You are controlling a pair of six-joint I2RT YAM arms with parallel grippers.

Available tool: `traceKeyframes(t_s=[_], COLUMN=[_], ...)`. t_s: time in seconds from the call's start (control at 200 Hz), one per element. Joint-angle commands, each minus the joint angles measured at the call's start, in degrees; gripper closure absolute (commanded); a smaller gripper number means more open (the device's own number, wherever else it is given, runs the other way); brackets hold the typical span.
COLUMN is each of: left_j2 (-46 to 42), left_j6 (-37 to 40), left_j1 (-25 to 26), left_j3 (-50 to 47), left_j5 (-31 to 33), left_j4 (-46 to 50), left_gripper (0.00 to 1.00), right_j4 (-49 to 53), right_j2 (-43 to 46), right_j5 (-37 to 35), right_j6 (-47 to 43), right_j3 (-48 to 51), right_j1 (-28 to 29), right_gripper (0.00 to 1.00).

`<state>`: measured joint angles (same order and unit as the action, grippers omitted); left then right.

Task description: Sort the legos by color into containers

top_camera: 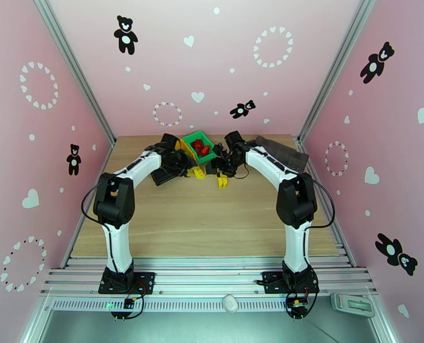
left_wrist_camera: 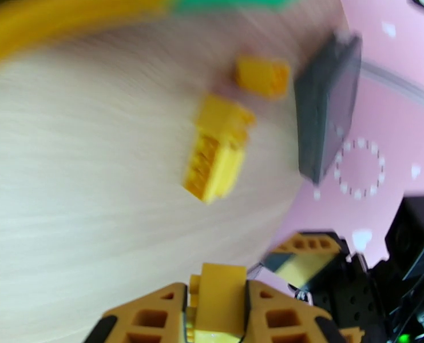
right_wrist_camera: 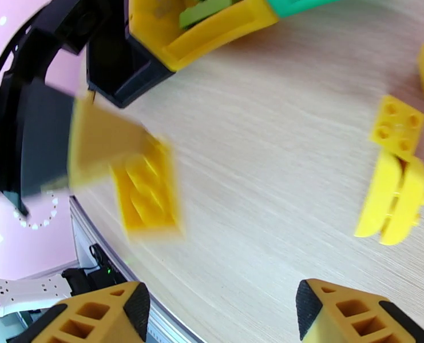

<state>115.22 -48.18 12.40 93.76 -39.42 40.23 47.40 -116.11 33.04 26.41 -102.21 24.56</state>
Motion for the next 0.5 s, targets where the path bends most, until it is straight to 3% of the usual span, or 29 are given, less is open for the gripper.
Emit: traceKeyframes(t_s=[0.0,0.195,0.415,0.496], left_j2=[-3.84,-2.01,5.8,7.91], left_j6=[4.97,9.69,12.84,13.24], left_j1=[-5.22,-10.91,-11.52,-11.51], left_j3=[1.81,9.05,21.93,26.2], left_j5=[5.92,16.38,26.99,29.99], left_j4=[6.35,12.09,17.31,18.9], left_gripper=[0.86,0.84,0.83,0.76], right_j4=[3.2,7.85,8.25,9.24], right_j2=[2.28,-0.57,-1.48,-1.74], right_j5=[-4.91,-11.65,-13.38,-14.67], right_j6=[0.72,2.09,3.19,3.44], right_j3=[-1.29,-2.48,-2.68,-3.03], right_j1=[-0.44,-0.56,-0.56,-0.56], right_gripper=[0.27,0.28,0.27,0.26])
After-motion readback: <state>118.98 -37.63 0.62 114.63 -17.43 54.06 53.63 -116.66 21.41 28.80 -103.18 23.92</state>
